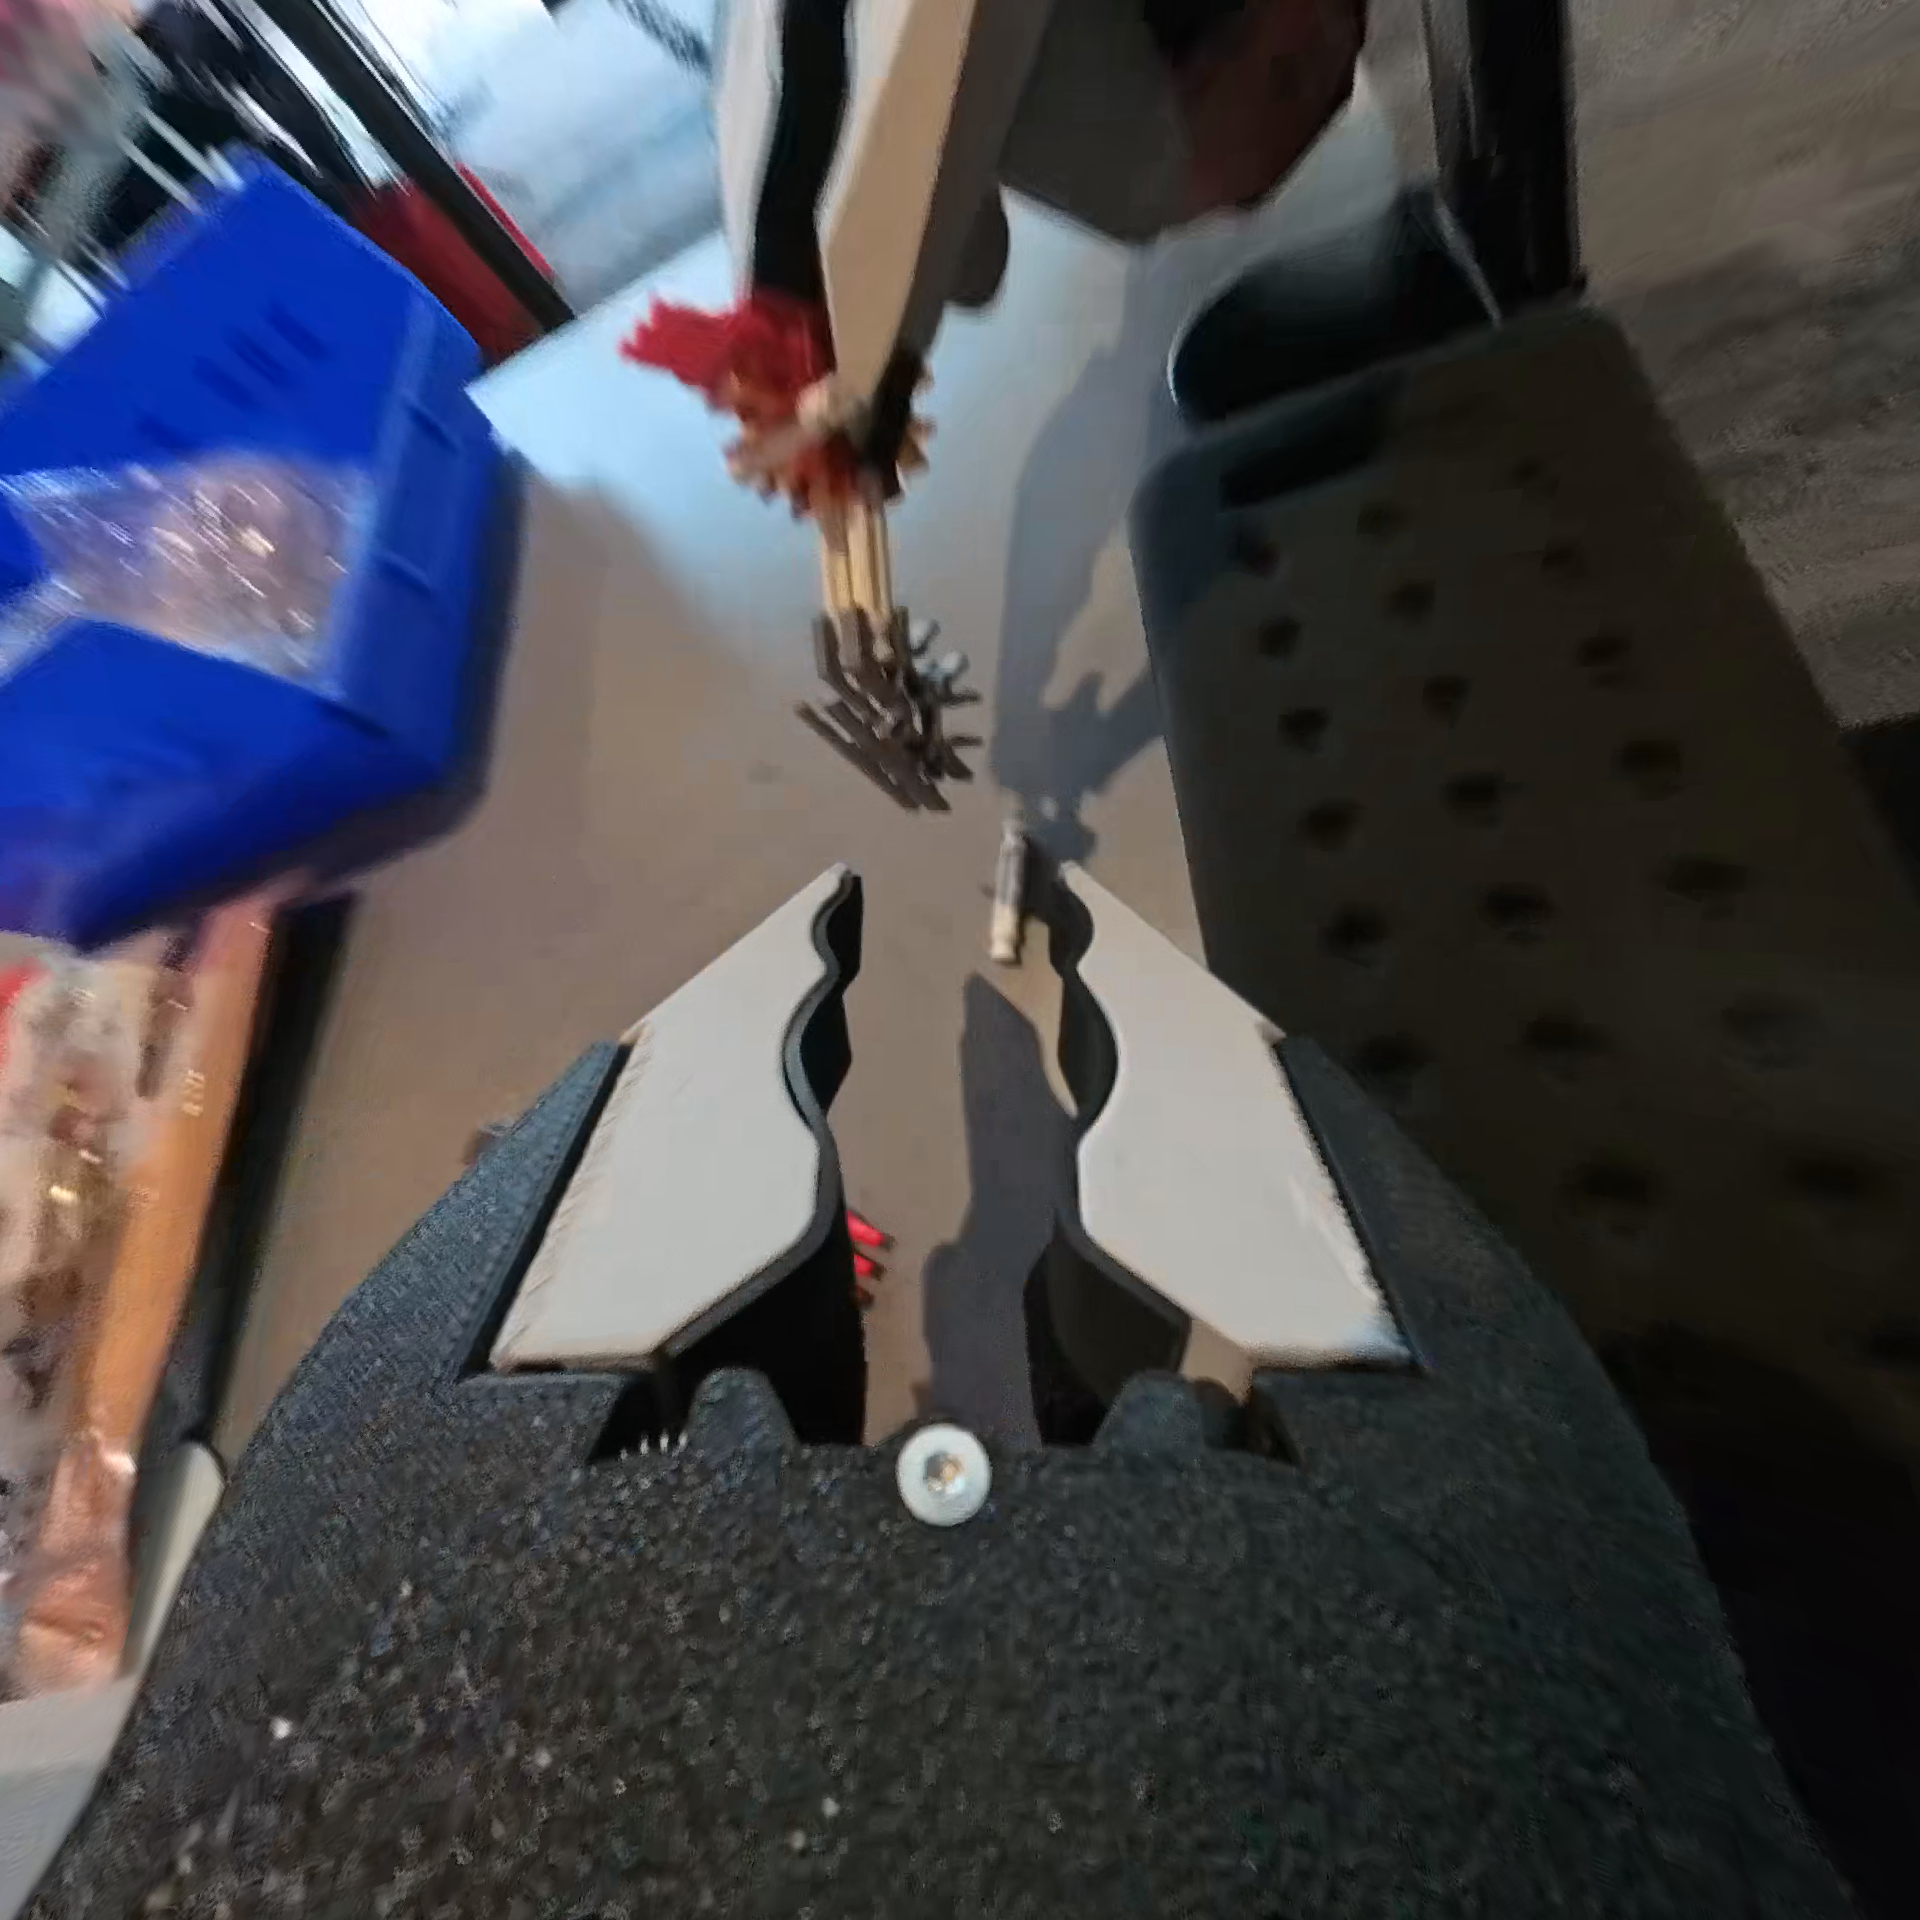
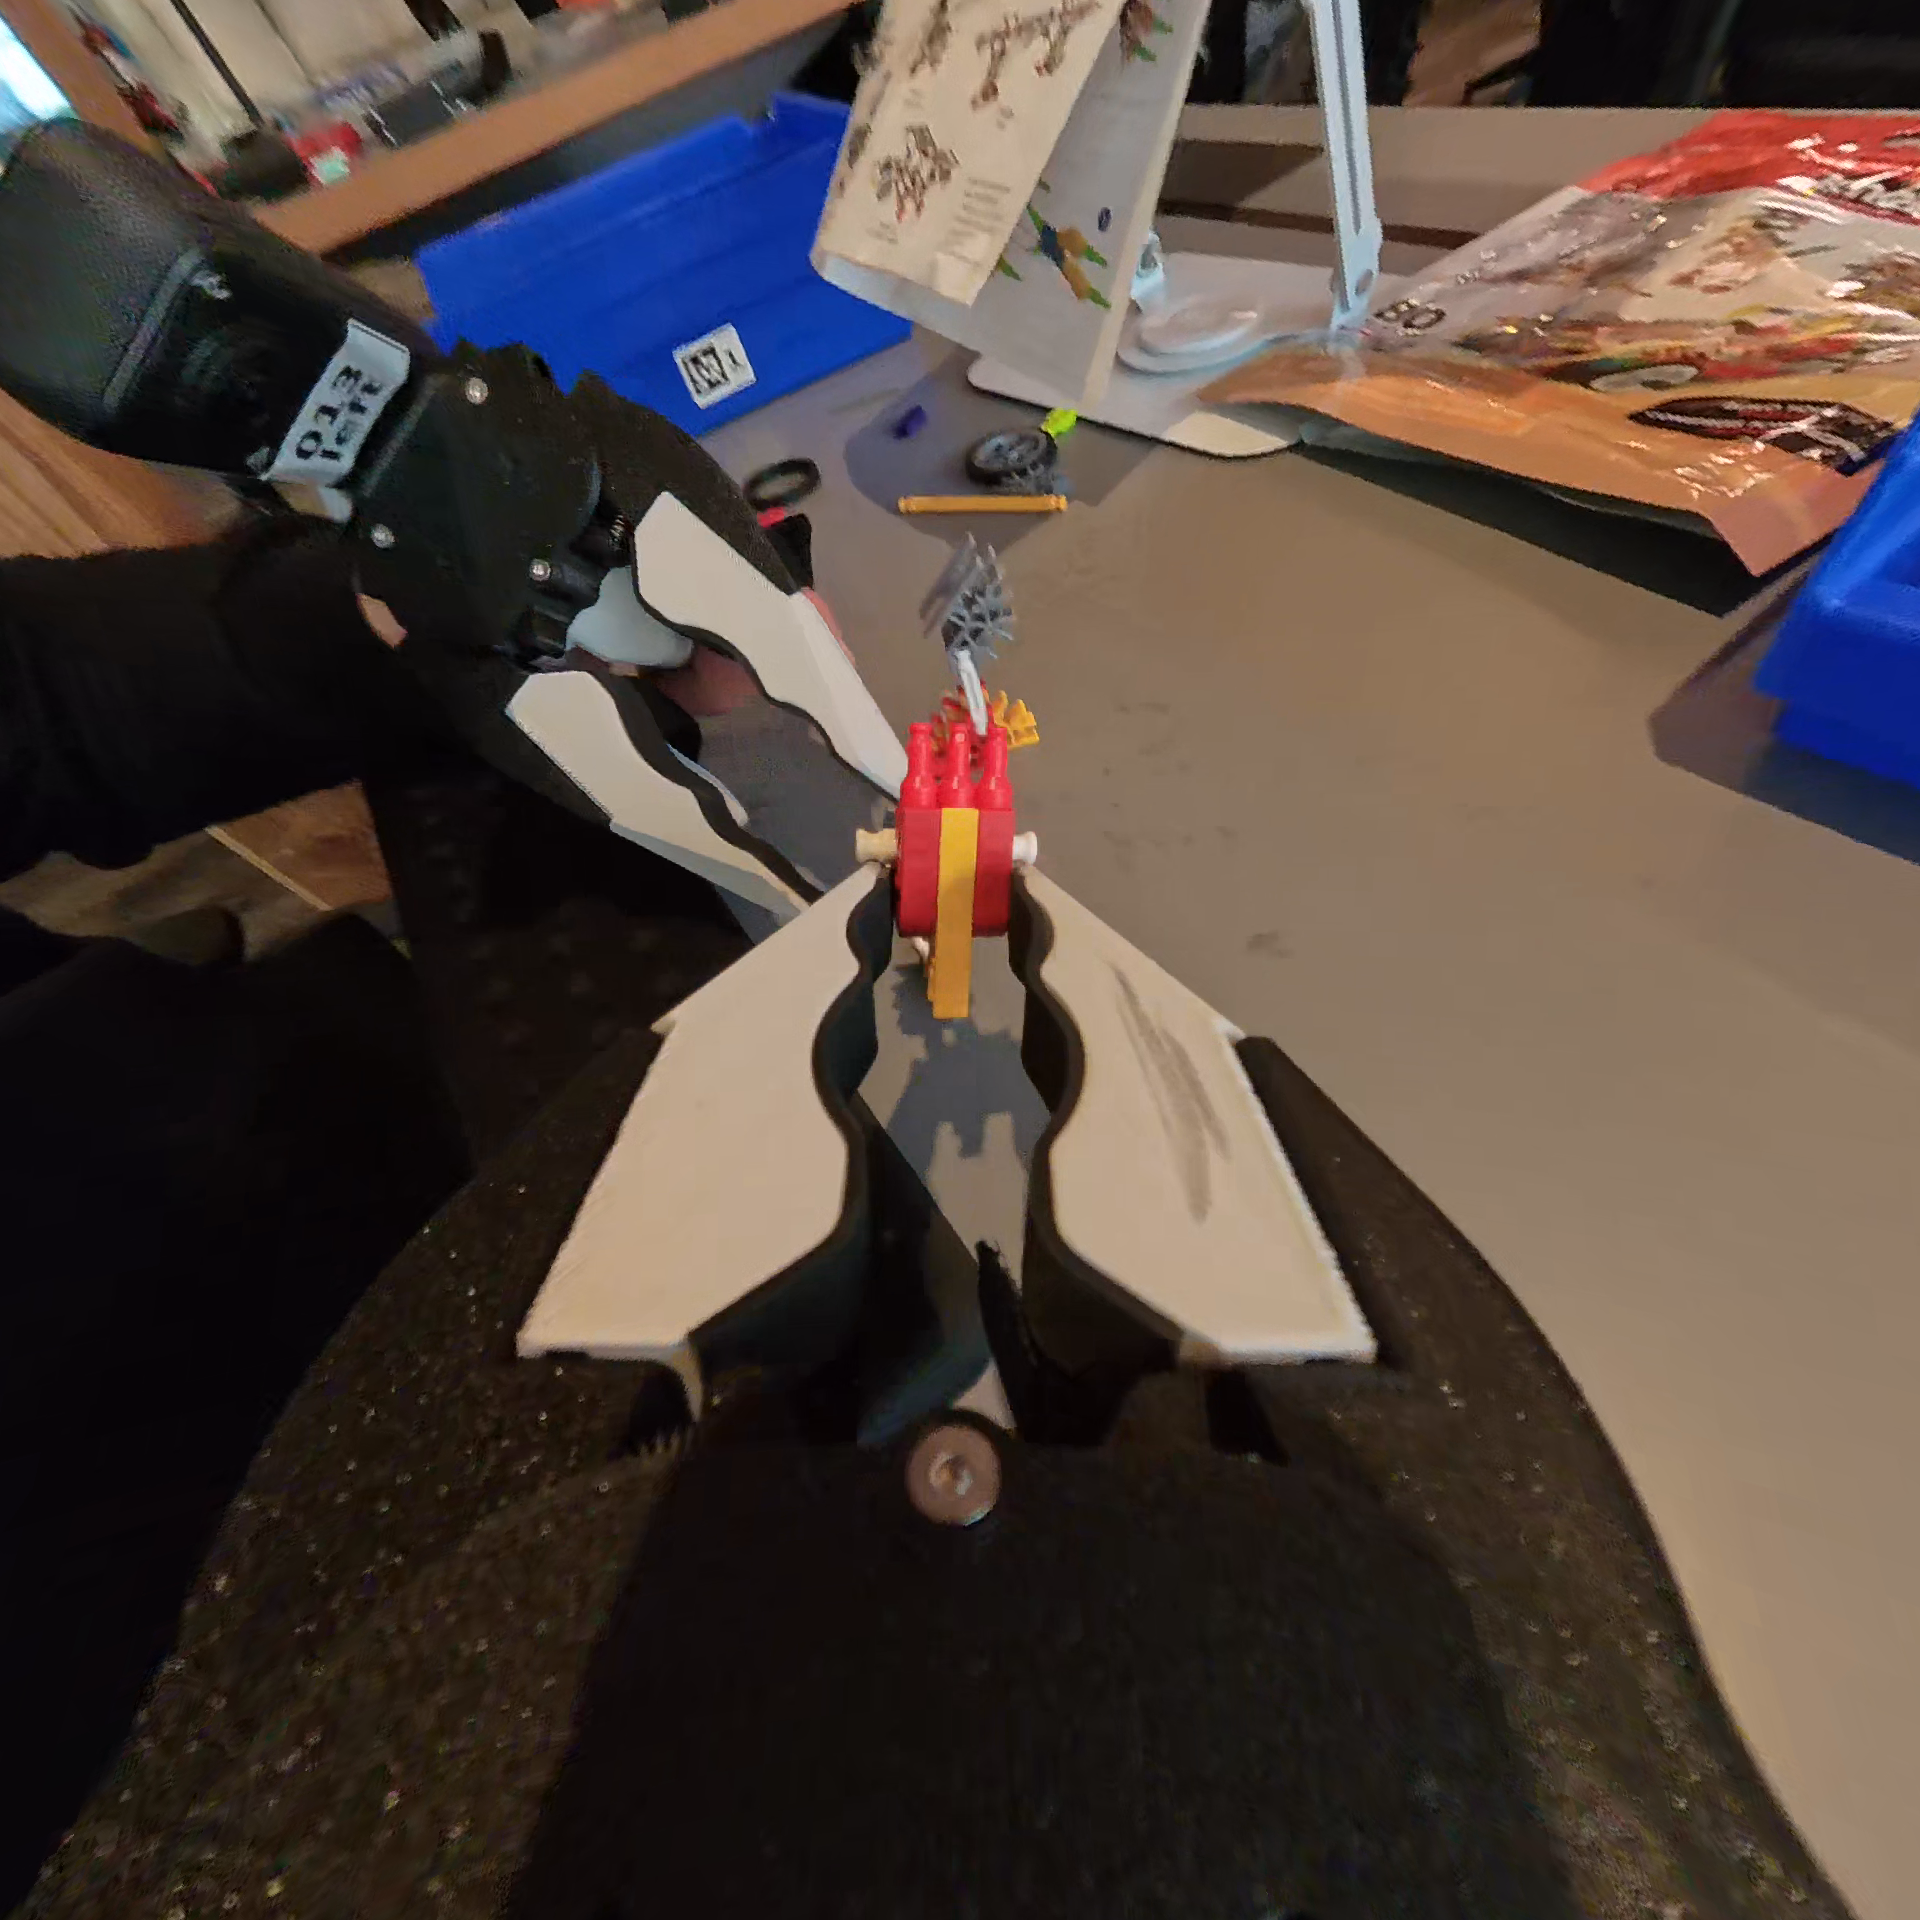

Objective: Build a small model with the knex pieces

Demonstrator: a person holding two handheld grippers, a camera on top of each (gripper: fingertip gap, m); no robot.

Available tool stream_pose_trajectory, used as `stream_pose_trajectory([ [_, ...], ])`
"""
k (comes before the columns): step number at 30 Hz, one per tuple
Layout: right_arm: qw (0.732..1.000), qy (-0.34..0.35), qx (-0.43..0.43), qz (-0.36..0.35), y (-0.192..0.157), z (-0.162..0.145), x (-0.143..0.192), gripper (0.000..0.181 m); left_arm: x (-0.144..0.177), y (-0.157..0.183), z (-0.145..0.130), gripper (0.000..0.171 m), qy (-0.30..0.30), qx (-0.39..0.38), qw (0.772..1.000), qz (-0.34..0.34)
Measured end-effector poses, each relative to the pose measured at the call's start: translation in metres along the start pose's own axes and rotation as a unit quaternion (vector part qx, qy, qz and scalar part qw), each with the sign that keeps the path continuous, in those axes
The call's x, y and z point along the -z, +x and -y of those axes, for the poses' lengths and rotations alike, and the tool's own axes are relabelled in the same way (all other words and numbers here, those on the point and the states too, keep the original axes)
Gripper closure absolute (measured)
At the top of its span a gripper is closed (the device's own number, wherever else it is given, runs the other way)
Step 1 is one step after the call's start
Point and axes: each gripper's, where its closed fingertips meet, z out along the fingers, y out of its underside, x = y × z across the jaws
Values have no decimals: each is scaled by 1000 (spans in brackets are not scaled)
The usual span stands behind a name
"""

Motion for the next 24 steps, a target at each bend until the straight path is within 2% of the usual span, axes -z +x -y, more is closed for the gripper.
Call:
stream_pose_trajectory([
  [4, 1000, -13, -1, -23, 6, -8, 1, 161, -16, 3, -21, 145, -69, 14, 998, -1],
  [7, 1000, -10, -10, -28, 10, -11, 4, 161, -24, 4, -23, 152, -86, 47, 995, -5],
  [9, 999, -12, -6, -39, 12, -13, 6, 161, -26, -3, -28, 167, -111, 36, 993, 22],
  [16, 997, -21, 19, -74, 17, -15, 10, 161, -33, -6, -25, 168, -128, 63, 989, 34],
  [24, 989, -48, 49, -133, 23, -21, -4, 161, -45, -16, -22, 166, -135, 158, 976, 71],
])
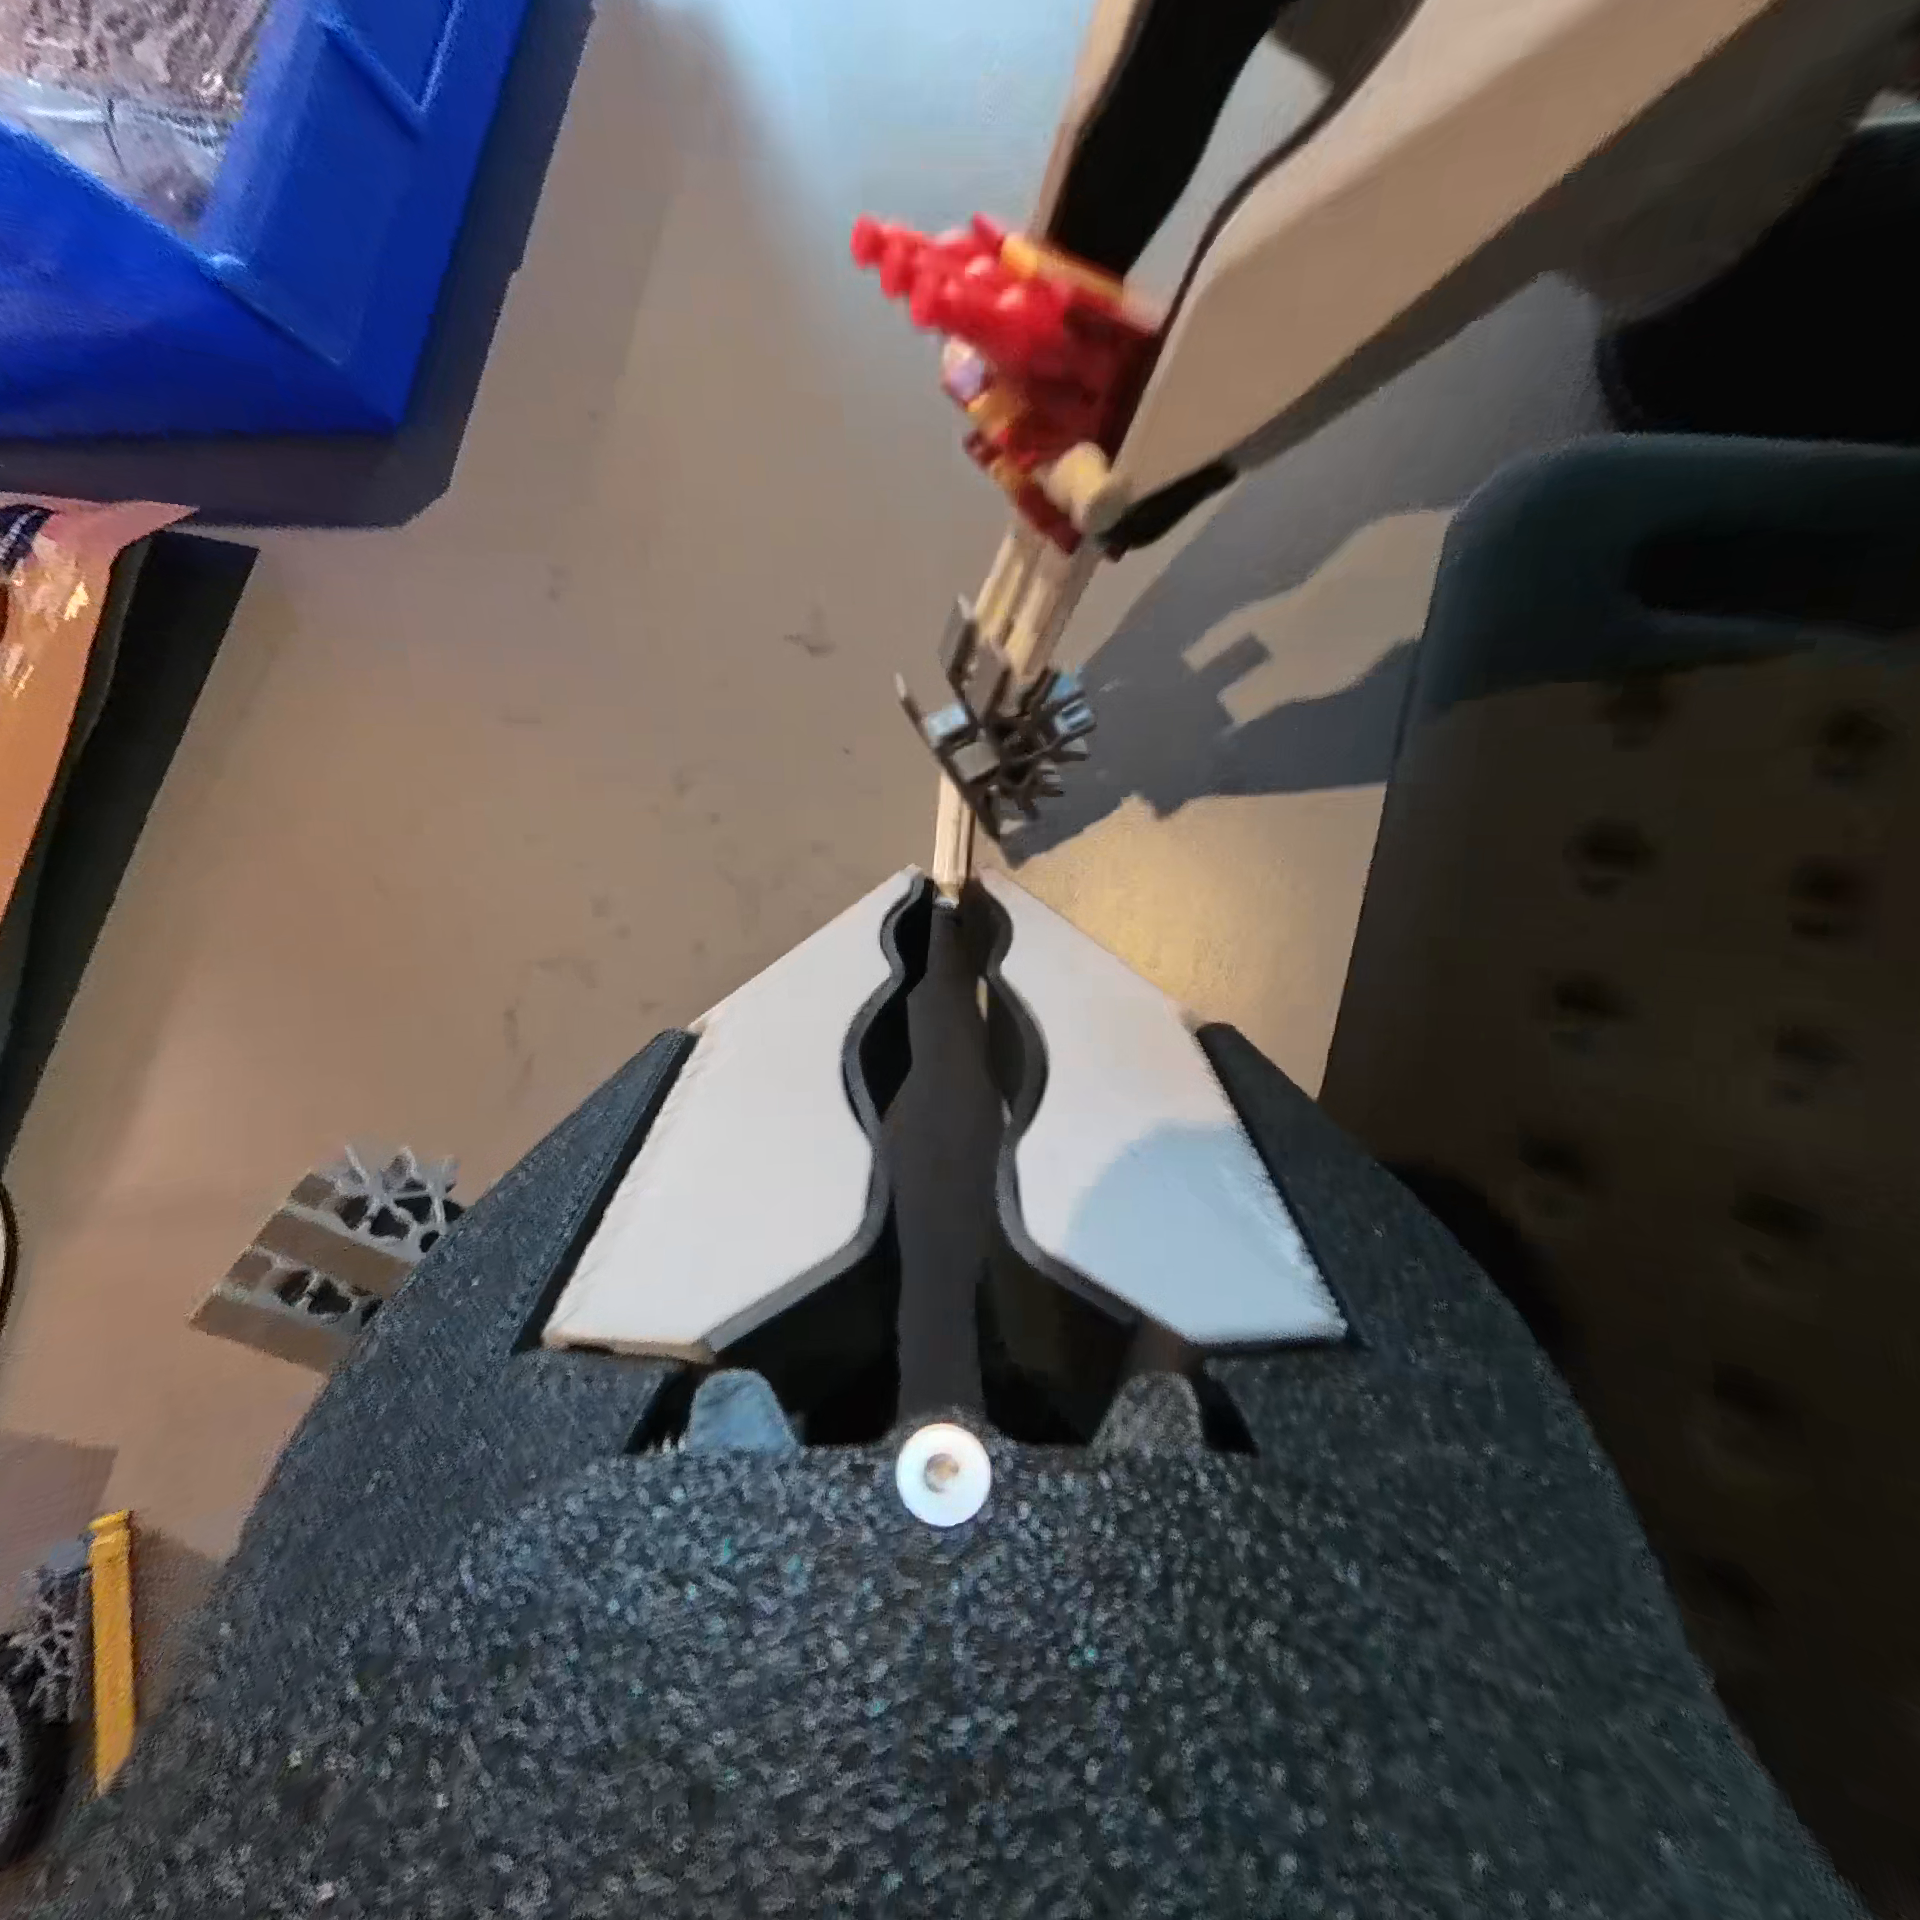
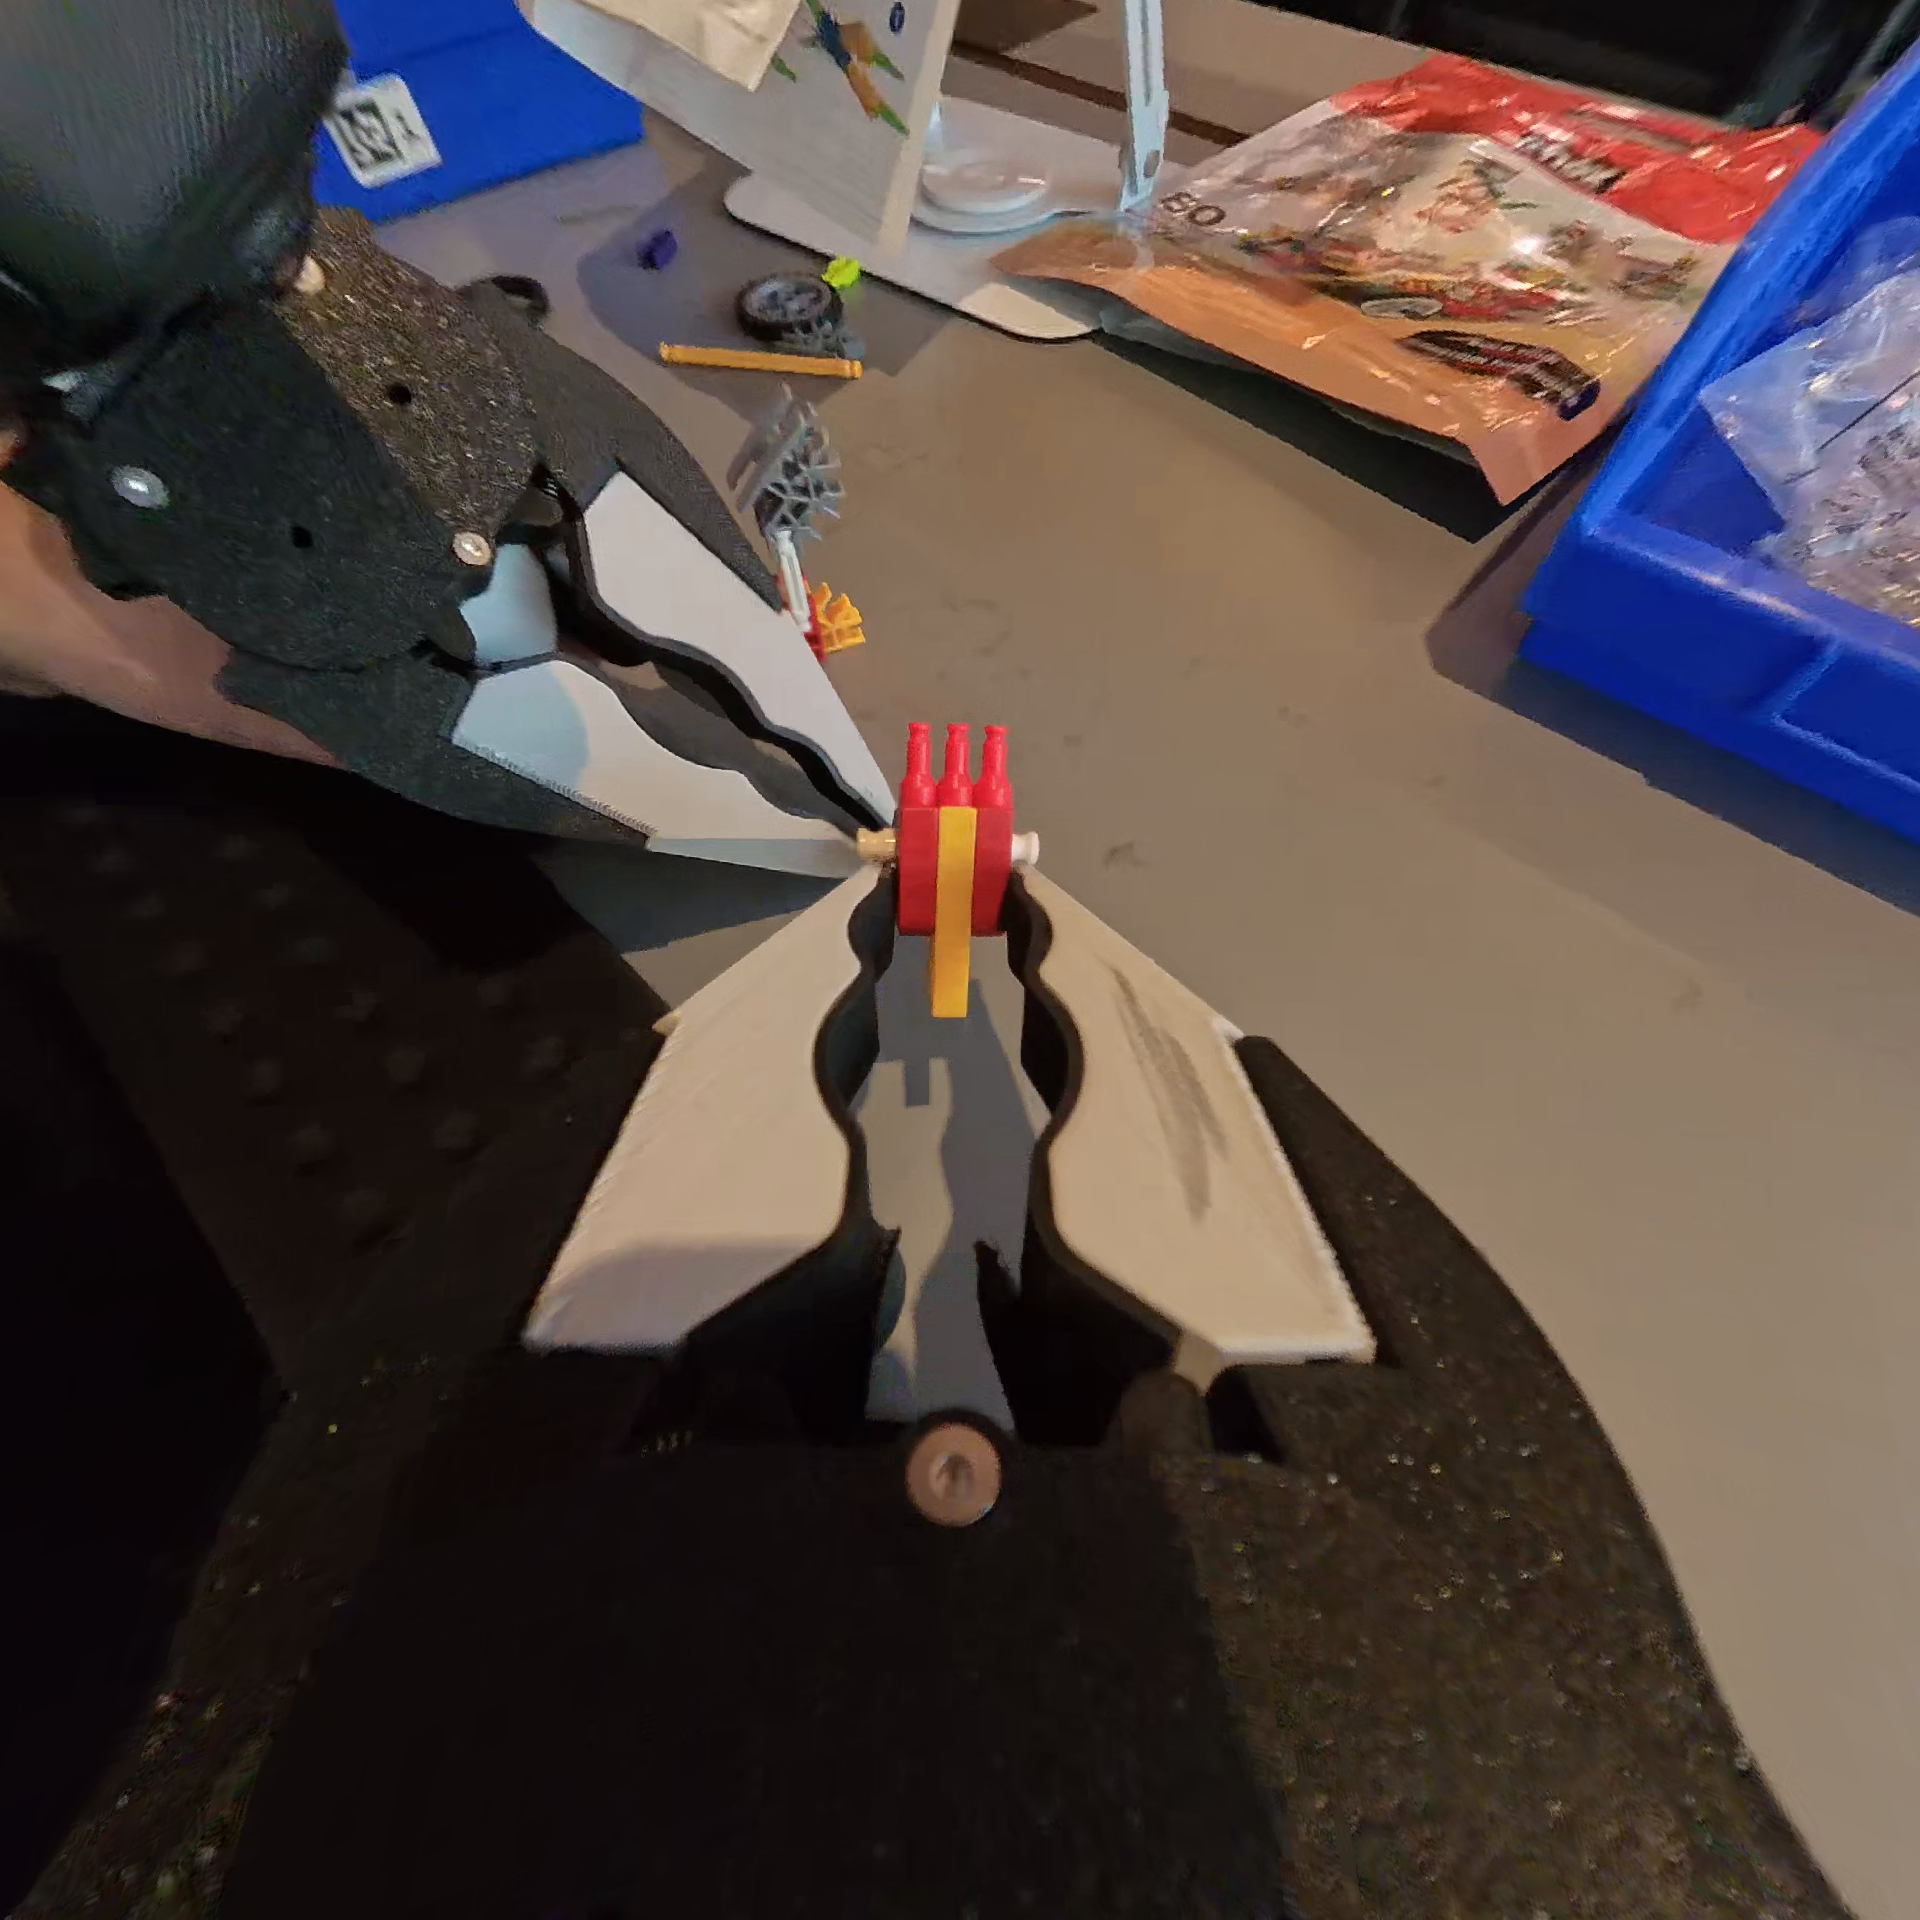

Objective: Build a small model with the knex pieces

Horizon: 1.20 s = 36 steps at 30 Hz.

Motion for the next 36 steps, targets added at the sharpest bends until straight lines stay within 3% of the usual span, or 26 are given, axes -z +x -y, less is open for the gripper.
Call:
stream_pose_trajectory([
  [13, 999, -13, 19, -42, 3, -1, -12, 161, -1, 6, 3, 163, 10, 48, 998, -29],
  [20, 998, -43, 49, -23, 3, -2, -11, 162, 0, 13, 6, 153, 26, 58, 996, -68],
  [36, 993, -77, 83, 14, -1, -4, -8, 162, 0, 15, 7, 154, 28, 52, 995, -77],
])
